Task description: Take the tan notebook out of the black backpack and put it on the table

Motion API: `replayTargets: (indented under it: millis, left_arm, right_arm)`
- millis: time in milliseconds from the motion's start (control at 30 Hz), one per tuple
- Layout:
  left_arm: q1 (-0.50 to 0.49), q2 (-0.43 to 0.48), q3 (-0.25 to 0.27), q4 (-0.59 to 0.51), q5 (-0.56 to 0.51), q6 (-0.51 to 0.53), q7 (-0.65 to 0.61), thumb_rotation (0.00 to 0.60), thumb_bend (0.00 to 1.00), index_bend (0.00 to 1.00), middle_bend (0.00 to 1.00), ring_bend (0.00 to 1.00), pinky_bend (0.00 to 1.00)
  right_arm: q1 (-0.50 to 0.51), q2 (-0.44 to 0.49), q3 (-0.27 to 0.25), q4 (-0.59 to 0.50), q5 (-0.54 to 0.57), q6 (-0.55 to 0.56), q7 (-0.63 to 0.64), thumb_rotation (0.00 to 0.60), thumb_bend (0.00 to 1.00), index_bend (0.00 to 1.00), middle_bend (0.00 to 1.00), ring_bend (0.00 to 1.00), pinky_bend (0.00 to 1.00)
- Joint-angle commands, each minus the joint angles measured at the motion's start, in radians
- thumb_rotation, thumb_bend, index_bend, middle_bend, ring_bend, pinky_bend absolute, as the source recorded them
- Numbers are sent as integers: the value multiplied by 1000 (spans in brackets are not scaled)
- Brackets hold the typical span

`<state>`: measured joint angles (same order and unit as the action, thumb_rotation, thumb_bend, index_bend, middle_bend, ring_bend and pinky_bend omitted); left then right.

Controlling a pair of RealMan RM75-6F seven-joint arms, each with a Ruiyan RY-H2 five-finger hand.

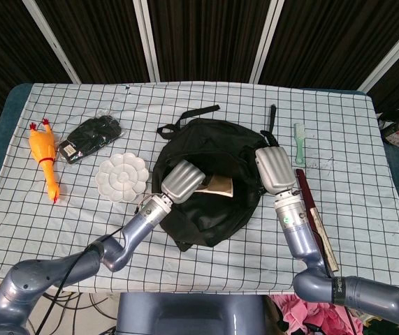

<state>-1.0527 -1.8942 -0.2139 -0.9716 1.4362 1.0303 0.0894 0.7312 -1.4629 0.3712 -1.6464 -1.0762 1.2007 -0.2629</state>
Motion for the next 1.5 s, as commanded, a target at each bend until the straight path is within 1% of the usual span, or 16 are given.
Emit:
replayTargets:
  millis: [33,200,333,467,667,767,833,867,967,1133,1200,1333,1500]
  left_arm:
    - [68,187,13,-269,-10,20,77,600,554,613,649,468,546]
    - [107,305,11,-433,-10,53,135,600,554,621,658,478,548]
    - [136,397,-5,-560,-5,91,161,600,554,623,663,482,554]
    - [157,470,-27,-660,-9,114,169,600,570,630,667,487,560]
    - [169,533,-54,-738,-43,111,180,600,577,645,685,506,587]
    - [172,568,-79,-786,-61,115,176,600,581,655,696,515,599]
    - [177,605,-100,-833,-77,117,172,600,581,657,697,517,599]
    - [186,654,-126,-878,-118,109,157,600,581,657,697,517,599]
    - [194,721,-146,-916,-157,91,165,600,581,658,697,517,599]
    - [220,818,-152,-936,-175,77,157,600,581,658,696,517,598]
    - [245,846,-139,-885,-143,105,168,600,581,659,697,517,598]
    - [268,836,-109,-788,-113,115,119,600,582,660,696,517,598]
    - [264,771,-89,-605,-66,136,71,600,581,660,695,517,597]
  right_arm:
    - [1,-2,-1,2,2,0,-3,600,471,727,590,381,125]
    - [4,-7,-4,4,4,-2,-9,600,471,727,589,380,125]
    - [7,-12,-3,6,5,-1,-12,600,470,727,590,381,125]
    - [7,-13,-4,9,8,-1,-16,600,470,727,589,381,125]
    - [8,-15,-4,8,10,0,-20,600,470,727,589,381,125]
    - [9,-16,-4,9,9,2,-21,600,471,727,589,381,125]
    - [9,-16,-2,11,11,3,-22,600,471,727,589,380,125]
    - [8,-15,-2,15,15,3,-24,600,471,727,589,380,125]
    - [7,-13,-1,17,18,3,-24,600,471,727,590,381,125]
    - [5,-8,4,17,20,7,-21,600,471,727,590,381,125]
    - [4,-6,2,16,18,8,-24,600,471,727,589,380,125]
    - [1,-2,-3,12,12,12,-28,600,471,727,589,380,125]
    - [-11,9,-12,-2,-2,20,-22,600,471,727,589,380,125]
